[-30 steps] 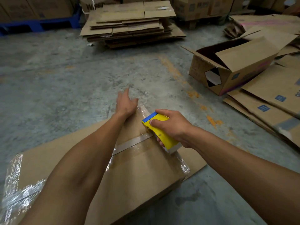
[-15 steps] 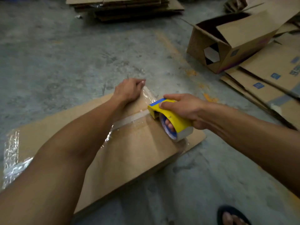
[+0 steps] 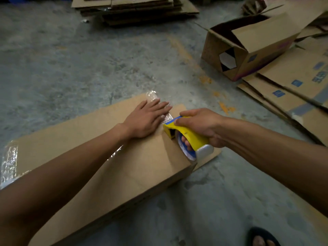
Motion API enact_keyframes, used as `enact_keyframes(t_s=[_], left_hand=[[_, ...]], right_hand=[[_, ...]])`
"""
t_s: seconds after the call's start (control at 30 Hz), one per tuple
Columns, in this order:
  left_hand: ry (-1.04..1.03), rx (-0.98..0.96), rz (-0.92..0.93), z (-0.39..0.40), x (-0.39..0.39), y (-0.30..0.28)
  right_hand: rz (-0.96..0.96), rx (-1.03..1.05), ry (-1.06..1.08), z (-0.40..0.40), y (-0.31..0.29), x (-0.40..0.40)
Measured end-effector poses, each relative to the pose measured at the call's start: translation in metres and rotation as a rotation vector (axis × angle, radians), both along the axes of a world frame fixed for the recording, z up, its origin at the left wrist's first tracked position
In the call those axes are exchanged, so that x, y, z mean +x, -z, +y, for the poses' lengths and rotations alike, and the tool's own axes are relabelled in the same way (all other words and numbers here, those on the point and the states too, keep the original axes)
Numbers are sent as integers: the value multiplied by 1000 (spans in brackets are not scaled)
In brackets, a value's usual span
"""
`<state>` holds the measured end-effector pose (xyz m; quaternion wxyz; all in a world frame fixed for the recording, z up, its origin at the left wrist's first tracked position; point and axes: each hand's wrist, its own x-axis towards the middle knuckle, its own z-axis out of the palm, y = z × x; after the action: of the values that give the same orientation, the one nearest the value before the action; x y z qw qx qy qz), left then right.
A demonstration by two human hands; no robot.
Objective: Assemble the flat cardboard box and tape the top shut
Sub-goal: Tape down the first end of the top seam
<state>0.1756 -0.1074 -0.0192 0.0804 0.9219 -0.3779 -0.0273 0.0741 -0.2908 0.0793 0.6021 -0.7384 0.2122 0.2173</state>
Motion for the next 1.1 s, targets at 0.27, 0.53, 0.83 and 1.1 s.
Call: enact_keyframes(t_s=[0.27, 0.53, 0.83, 1.1], left_hand=[[-96, 99, 11, 1, 60, -1], [-172, 67, 21, 11, 95, -1], [-159, 91, 4, 10, 96, -3], [-173, 146, 60, 0, 83, -13]], right_hand=[[-10, -54, -138, 7, -9, 47], [84, -149, -262, 6, -14, 99], [-6, -23, -151, -54, -8, 17], [-39, 22, -101, -67, -2, -23]])
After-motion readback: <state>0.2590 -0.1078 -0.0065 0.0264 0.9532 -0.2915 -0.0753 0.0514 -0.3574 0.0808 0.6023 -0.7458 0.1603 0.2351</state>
